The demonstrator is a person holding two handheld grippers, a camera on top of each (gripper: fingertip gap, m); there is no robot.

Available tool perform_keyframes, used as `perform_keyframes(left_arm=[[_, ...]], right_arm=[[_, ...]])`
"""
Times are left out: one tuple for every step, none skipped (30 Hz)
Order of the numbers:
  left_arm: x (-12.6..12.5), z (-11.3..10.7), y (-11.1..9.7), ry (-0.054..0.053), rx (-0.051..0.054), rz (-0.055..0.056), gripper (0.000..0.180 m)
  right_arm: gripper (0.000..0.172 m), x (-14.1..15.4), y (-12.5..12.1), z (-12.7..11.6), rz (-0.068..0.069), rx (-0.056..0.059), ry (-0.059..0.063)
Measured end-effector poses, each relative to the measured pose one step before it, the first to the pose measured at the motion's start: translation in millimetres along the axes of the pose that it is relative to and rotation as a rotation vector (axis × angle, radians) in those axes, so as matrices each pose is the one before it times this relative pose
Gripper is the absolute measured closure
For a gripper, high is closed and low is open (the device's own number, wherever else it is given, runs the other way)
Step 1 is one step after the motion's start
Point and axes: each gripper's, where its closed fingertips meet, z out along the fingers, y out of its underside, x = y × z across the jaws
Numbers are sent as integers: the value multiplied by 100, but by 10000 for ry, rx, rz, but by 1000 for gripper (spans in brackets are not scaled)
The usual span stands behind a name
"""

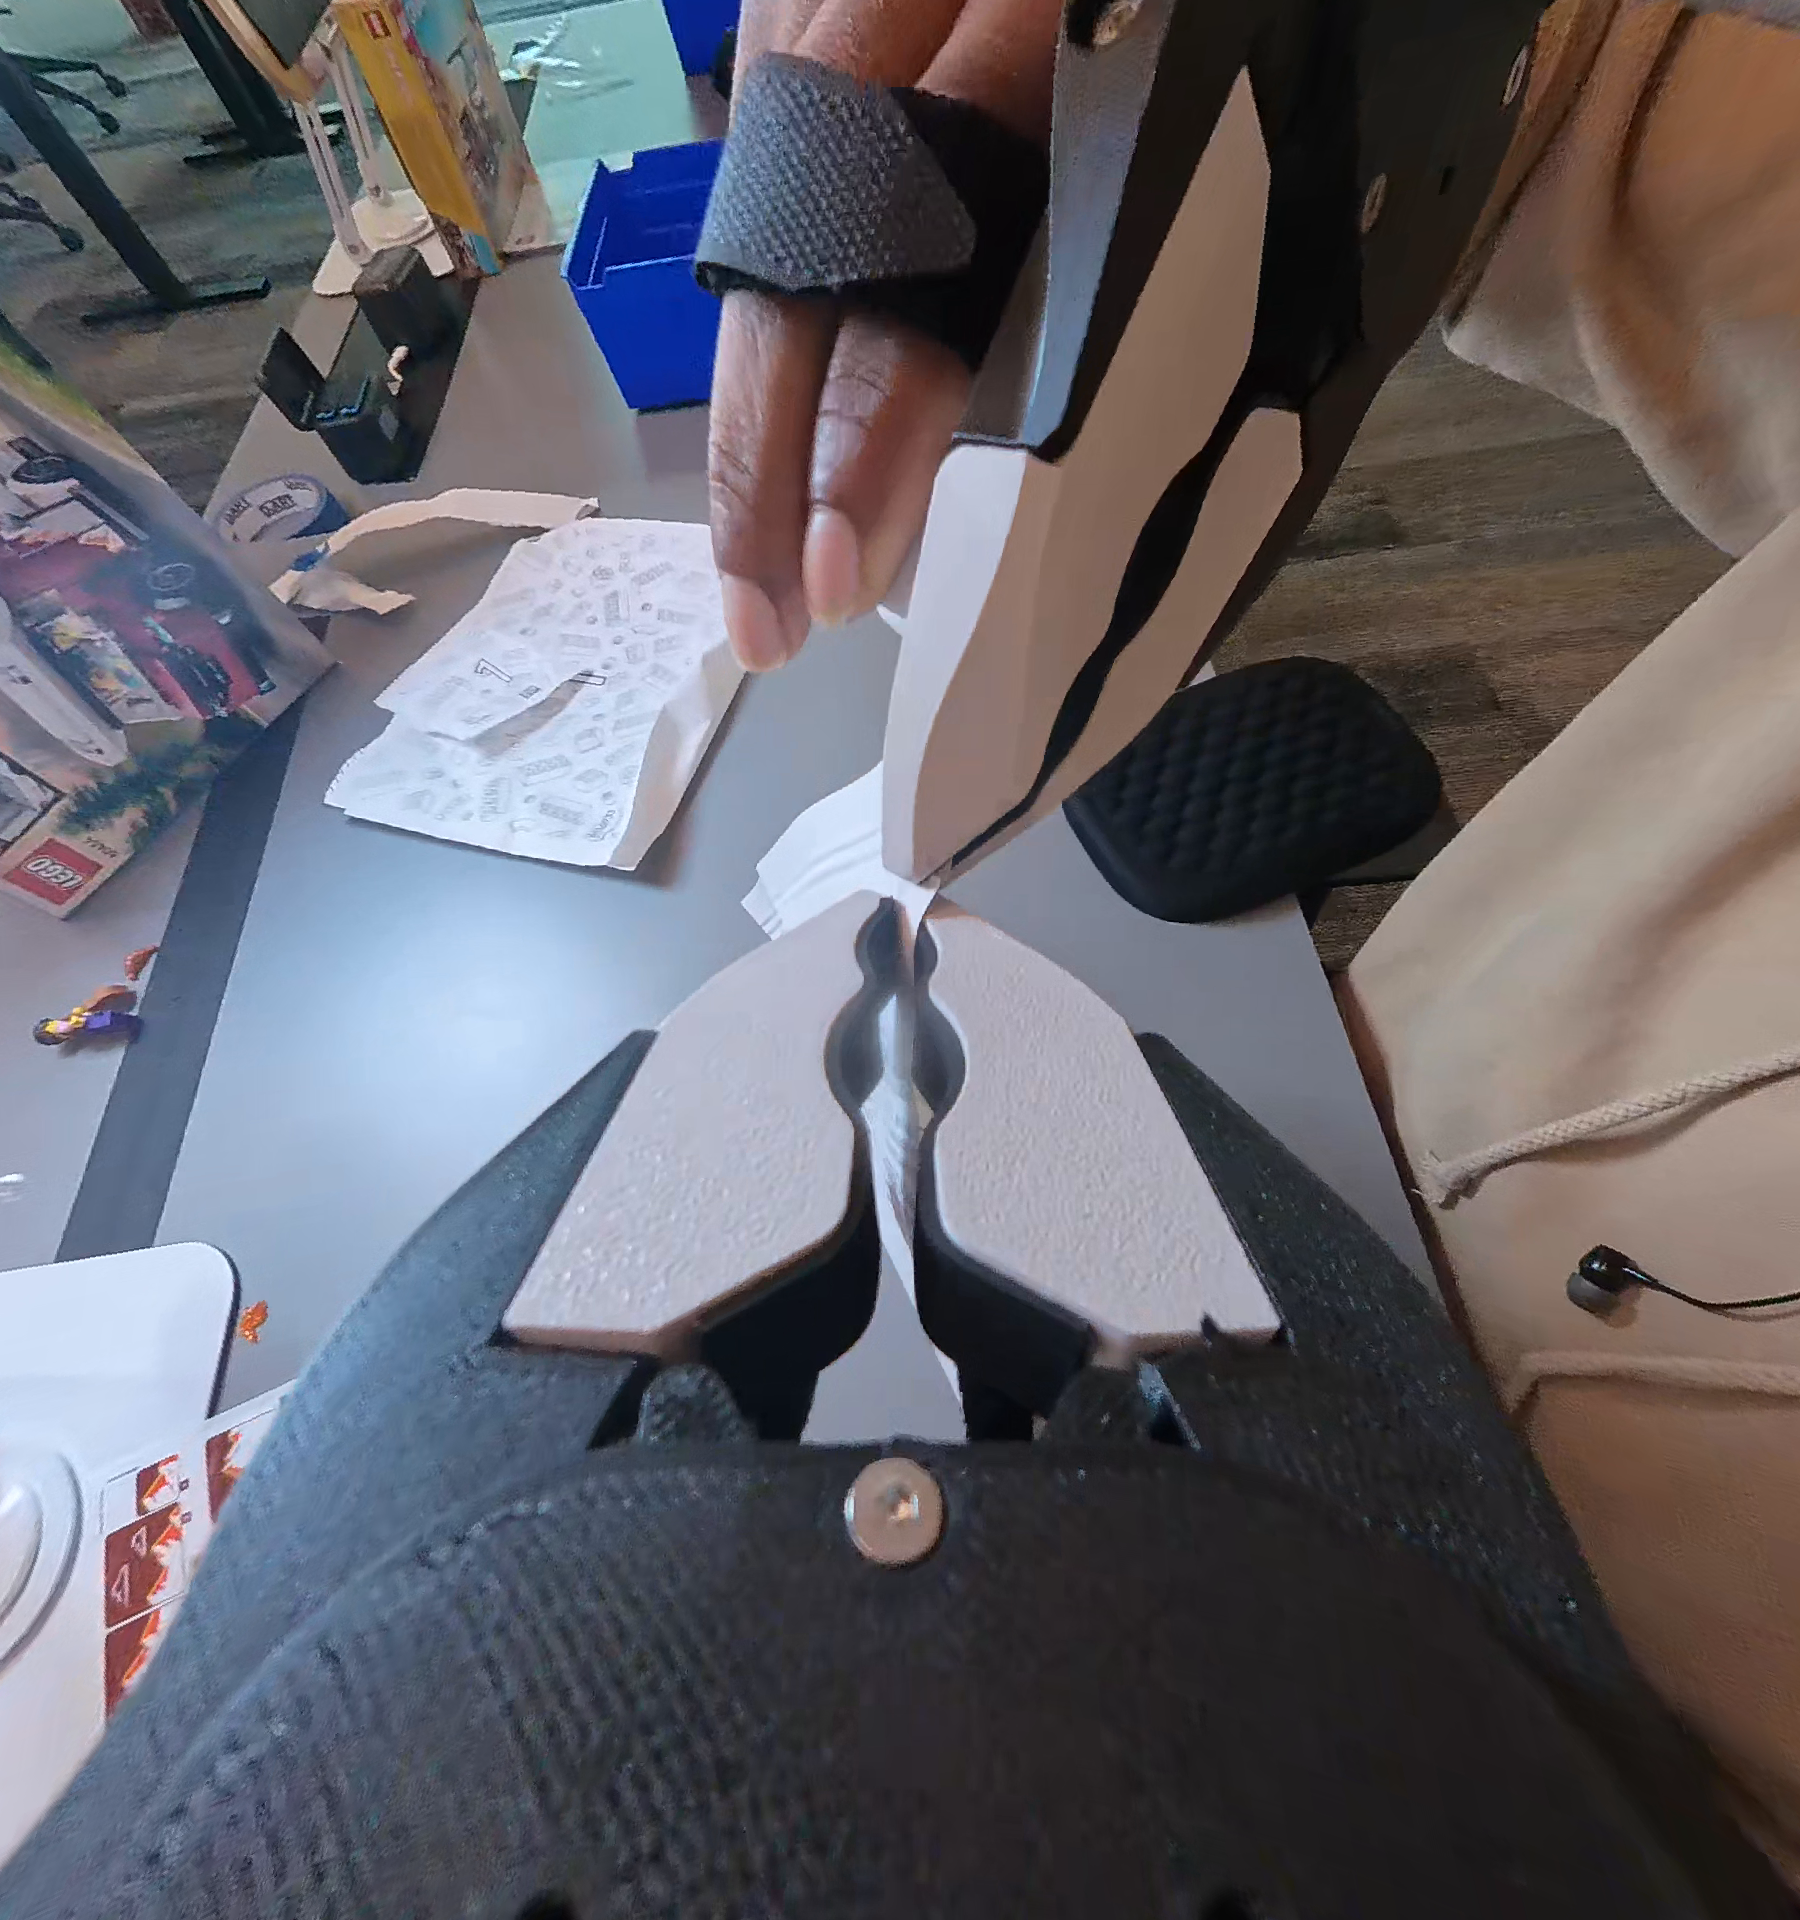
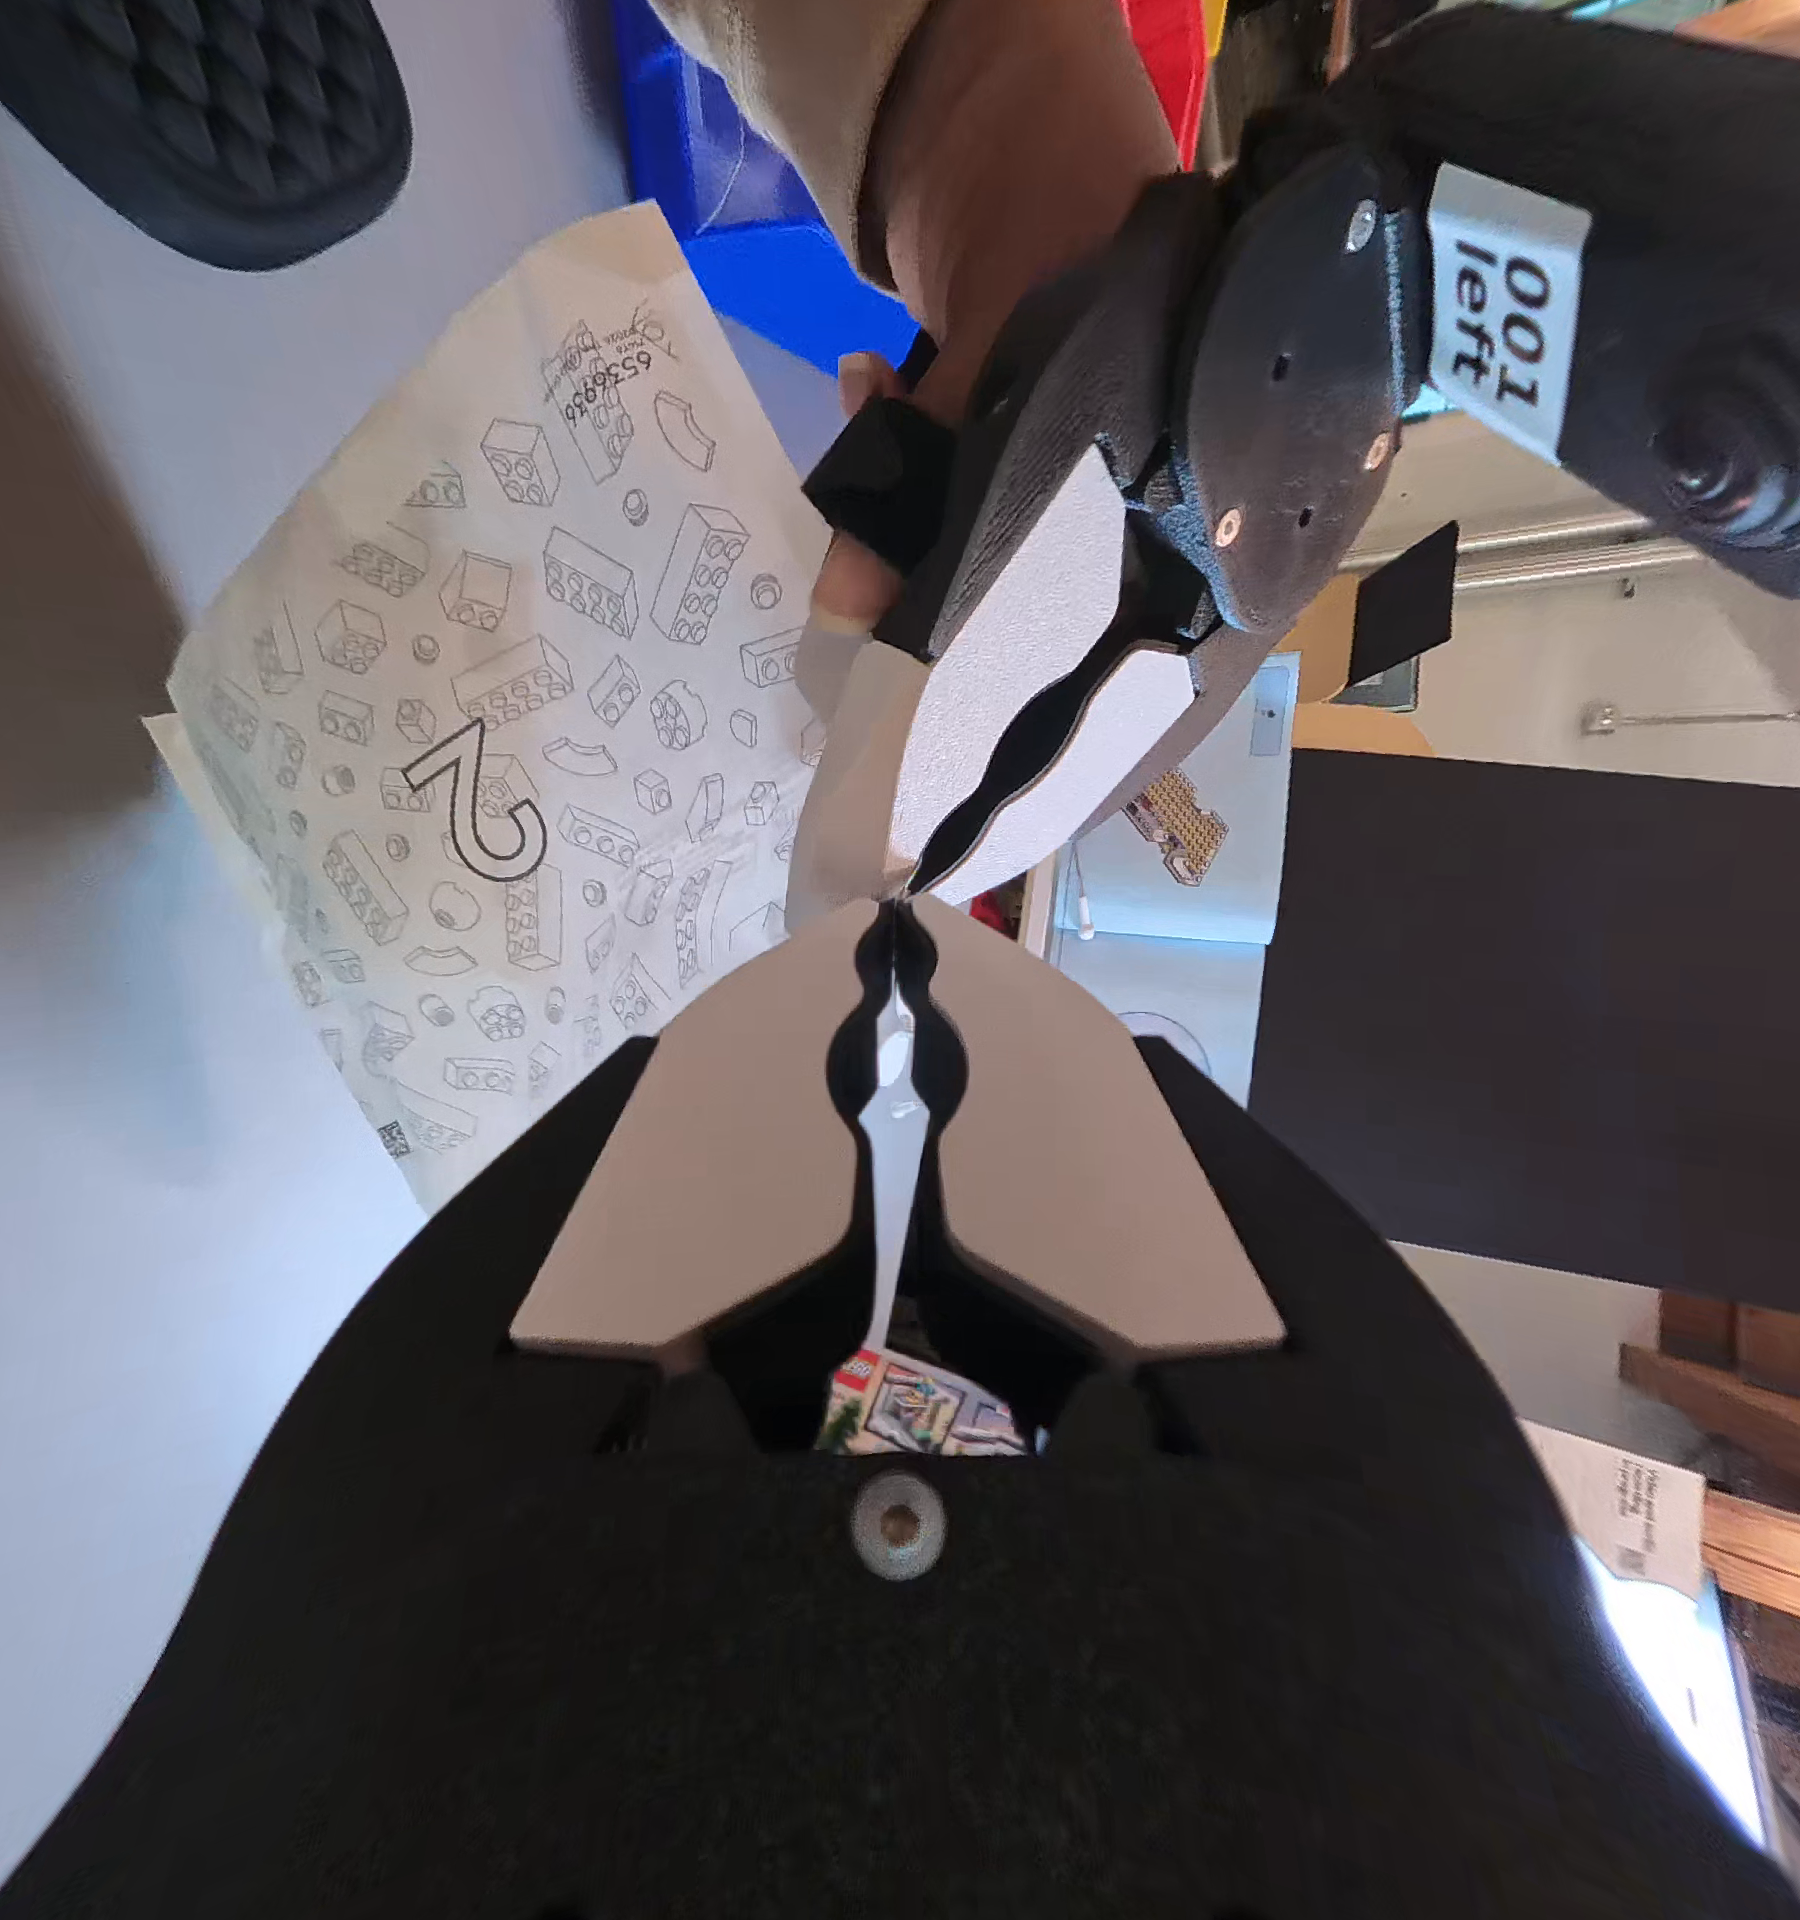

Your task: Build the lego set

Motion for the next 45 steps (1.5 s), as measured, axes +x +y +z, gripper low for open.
perform_keyframes(left_arm=[[134,-132,-57,171,76,-83,180],[242,-175,-136,260,188,-172,180],[381,-199,-179,427,281,-277,180],[357,-147,-147,410,269,-270,180],[244,-37,60,303,136,-140,180],[150,-35,65,232,132,-136,180],[254,-26,73,329,111,-198,180],[175,20,74,268,137,-177,180],[123,38,31,184,137,-121,180],[95,4,44,151,75,-95,180],[87,-25,3,119,77,-93,180],[159,-1,4,128,67,-74,180],[64,-5,-23,22,50,-19,180],[36,-26,-4,15,16,0,180],[46,-39,-31,32,38,-40,180],[78,-27,32,44,31,-22,180],[14,-33,61,33,33,-49,180],[-46,-3,113,31,32,-44,180],[-93,17,85,39,72,-86,180],[-71,-16,60,37,91,-79,180],[31,-12,89,57,55,-38,180],[17,19,114,35,14,8,180],[-127,44,103,-88,2,22,180],[-103,13,78,-57,8,9,180],[0,-2,29,39,24,-50,180],[49,-3,0,41,52,-46,180],[30,40,38,41,44,-17,180],[-64,61,12,27,66,-57,180],[-85,55,24,55,34,-98,180],[-193,68,39,-60,8,-36,180],[-63,69,26,19,-17,-56,180],[-100,25,-148,-60,68,-76,180],[-161,-3,-301,-161,116,-18,180],[-174,81,-83,-249,-81,247,180],[-304,53,89,-482,-293,470,180],[-703,-24,-182,-975,-192,672,180],[-645,111,34,-995,-348,999,180],[-484,184,279,-815,-473,886,180],[-247,105,136,-535,-346,571,180],[-219,6,-52,-421,-173,422,180],[-180,-61,-149,-343,-44,397,180],[-147,-50,-157,-245,15,250,180],[-78,-46,-144,-137,22,95,180],[-68,-44,-60,-130,-11,140,180],[-34,0,6,-130,-62,205,180]], right_arm=[[171,81,-156,-49,-81,-6,133],[171,99,-229,-105,-177,53,180],[171,113,-275,-139,-176,80,188],[171,31,-230,-87,-159,39,136],[171,-88,-139,-20,-212,16,111],[171,-95,-119,11,-208,59,137],[171,-113,-142,6,-102,107,86],[171,-96,-92,-22,-82,47,41],[171,-67,-59,-3,-248,-21,96],[171,-48,-68,-1,-326,-49,135],[171,-8,-77,-25,-188,-13,93],[171,6,-98,-38,-87,29,55],[171,7,-47,-28,-152,-16,72],[171,17,-53,-10,-187,-56,88],[171,11,-64,4,-113,-38,66],[171,-20,-65,16,-18,12,36],[171,-75,-35,55,-9,5,37],[171,-123,18,73,-94,-55,43],[171,-112,51,70,-125,-97,67],[171,-95,20,67,-75,-62,83],[171,-83,-49,38,-1,-12,58],[171,-134,-10,32,60,-38,26],[171,-148,54,46,60,-54,13],[171,-108,57,28,48,-30,30],[171,-45,-5,6,73,-15,48],[171,-43,-38,-18,71,-16,53],[171,-72,26,-24,48,-32,50],[171,-87,95,-7,38,-30,64],[171,-104,139,10,48,-15,72],[171,-115,140,19,95,-3,34],[171,-35,111,-16,171,38,5],[171,119,168,-16,157,33,19],[171,164,190,-12,320,91,-61],[171,16,99,1,772,223,-267],[171,7,201,52,902,220,-243],[171,161,403,61,645,152,-72],[172,29,372,35,525,154,-194],[172,-88,275,53,643,82,-335],[172,-14,134,25,569,86,-268],[172,105,61,-35,356,74,-137],[172,181,-17,-65,279,59,-54],[172,177,-83,-67,280,47,-47],[172,133,-73,-43,222,7,-64],[171,60,-37,-14,152,-65,-87],[172,95,-50,-1,97,-121,-43]])
